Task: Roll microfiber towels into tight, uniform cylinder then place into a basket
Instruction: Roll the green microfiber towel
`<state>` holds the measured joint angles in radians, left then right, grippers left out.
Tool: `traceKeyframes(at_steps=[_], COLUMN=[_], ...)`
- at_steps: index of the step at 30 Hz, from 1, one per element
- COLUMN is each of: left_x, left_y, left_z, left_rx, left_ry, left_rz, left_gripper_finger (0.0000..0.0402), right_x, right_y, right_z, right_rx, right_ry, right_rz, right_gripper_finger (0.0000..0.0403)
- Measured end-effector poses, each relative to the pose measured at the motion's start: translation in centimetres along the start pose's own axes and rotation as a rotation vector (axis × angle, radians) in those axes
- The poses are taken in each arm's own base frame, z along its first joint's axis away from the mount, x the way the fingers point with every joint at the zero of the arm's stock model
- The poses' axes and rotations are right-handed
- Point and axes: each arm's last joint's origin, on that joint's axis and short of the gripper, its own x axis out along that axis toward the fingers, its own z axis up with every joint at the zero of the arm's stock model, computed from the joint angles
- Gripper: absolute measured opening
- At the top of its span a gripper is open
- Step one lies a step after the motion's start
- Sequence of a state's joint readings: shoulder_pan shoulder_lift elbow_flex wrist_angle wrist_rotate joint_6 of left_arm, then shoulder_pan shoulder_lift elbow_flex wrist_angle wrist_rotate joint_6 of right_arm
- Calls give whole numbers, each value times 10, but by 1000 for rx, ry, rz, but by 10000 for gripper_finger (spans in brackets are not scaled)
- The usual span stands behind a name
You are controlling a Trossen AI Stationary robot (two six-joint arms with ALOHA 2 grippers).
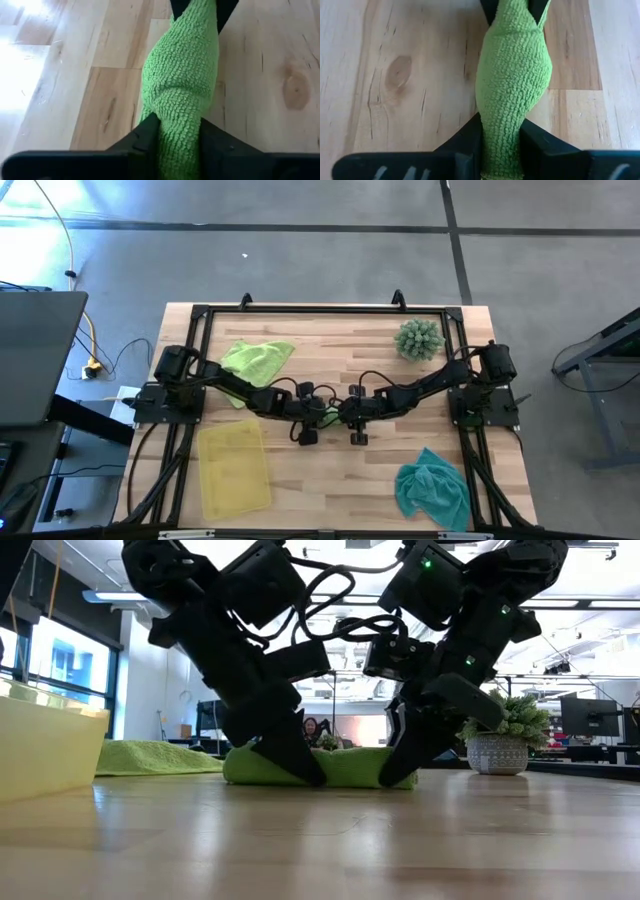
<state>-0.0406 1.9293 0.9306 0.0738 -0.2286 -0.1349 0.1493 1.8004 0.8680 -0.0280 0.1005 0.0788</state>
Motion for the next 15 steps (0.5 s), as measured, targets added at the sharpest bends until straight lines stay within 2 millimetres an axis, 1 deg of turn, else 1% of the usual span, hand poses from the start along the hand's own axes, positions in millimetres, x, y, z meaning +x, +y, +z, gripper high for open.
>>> traceKeyframes(at_steps=[5, 10, 15], left_x=[0, 0, 0], left_y=[0, 0, -1], left_z=[0, 0, 0], left_rx=[10, -25, -31], left_ry=[-4, -8, -11], left_rz=[33, 54, 45], left_gripper_finger=[54, 53, 52], right_x=[0, 0, 0], right_y=[0, 0, 1], right_z=[0, 1, 2], right_rx=[0, 6, 71], right_ry=[-1, -13, -21], right_rz=[0, 1, 7], right_gripper_finger=[71, 71, 71])
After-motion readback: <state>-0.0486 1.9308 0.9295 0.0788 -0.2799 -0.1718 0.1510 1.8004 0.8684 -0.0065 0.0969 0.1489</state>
